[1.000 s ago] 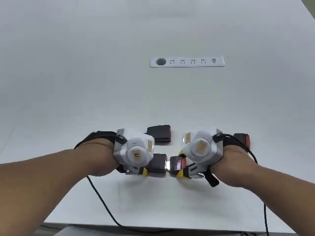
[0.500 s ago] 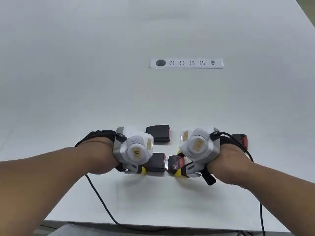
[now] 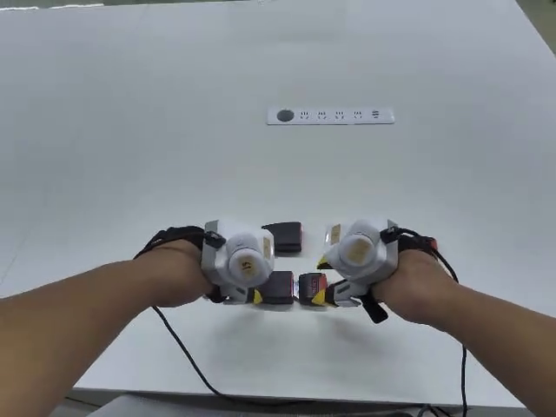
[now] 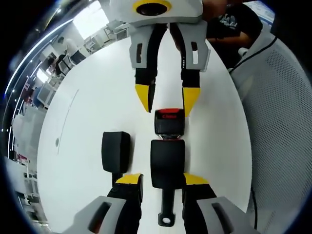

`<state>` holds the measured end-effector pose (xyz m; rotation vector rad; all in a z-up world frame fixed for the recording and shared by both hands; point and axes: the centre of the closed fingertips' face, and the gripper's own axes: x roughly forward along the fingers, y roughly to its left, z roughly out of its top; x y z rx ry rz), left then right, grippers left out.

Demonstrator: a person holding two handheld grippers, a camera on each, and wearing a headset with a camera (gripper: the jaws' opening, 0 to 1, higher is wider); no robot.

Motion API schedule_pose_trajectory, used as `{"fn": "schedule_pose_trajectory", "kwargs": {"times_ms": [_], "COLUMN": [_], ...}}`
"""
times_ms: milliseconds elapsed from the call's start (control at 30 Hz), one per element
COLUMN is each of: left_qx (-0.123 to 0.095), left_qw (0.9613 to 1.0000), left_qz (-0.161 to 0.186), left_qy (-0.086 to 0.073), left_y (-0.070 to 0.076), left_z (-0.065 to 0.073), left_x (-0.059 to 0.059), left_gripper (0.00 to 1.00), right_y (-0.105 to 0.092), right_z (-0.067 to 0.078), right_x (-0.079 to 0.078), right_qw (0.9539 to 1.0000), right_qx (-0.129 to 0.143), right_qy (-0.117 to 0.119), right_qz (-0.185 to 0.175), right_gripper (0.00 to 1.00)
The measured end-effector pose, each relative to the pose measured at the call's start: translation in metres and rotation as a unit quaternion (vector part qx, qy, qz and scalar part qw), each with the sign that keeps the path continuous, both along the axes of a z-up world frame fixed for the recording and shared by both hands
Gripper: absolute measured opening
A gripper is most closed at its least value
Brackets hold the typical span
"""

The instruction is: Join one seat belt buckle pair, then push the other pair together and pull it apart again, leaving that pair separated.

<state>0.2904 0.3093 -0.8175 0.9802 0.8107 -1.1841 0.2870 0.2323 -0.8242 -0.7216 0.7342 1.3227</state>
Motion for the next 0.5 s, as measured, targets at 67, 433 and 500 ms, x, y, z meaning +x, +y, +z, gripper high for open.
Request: {"fn": "schedule_pose_trajectory", "kwargs": {"times_ms": [67,433,500], "left_qx": [-0.007,-0.018,-0.025], "left_qw": [0.9999,0.9996,0.9994], "left_qz": [0.006,0.015,0.017], "left_qy": [-0.006,-0.019,-0.016], "left_y": [-0.002,-0.016,-0.019], "left_z": [0.006,0.009,0.010], "left_x": [0.009,0.049,0.055], "left_gripper": [0.33,0.37,0.38], "right_y": [-0.006,-0.084,-0.103], "right_z": [0.004,0.006,0.005], "right_x": [0.004,0.041,0.047], "right_qw": [1.0000,0.9981,0.9972], "right_qx": [-0.001,-0.024,-0.031], "right_qy": [-0.009,-0.026,-0.023], "right_qz": [0.002,-0.051,-0.065], "right_gripper": [0.33,0.33,0.33]}}
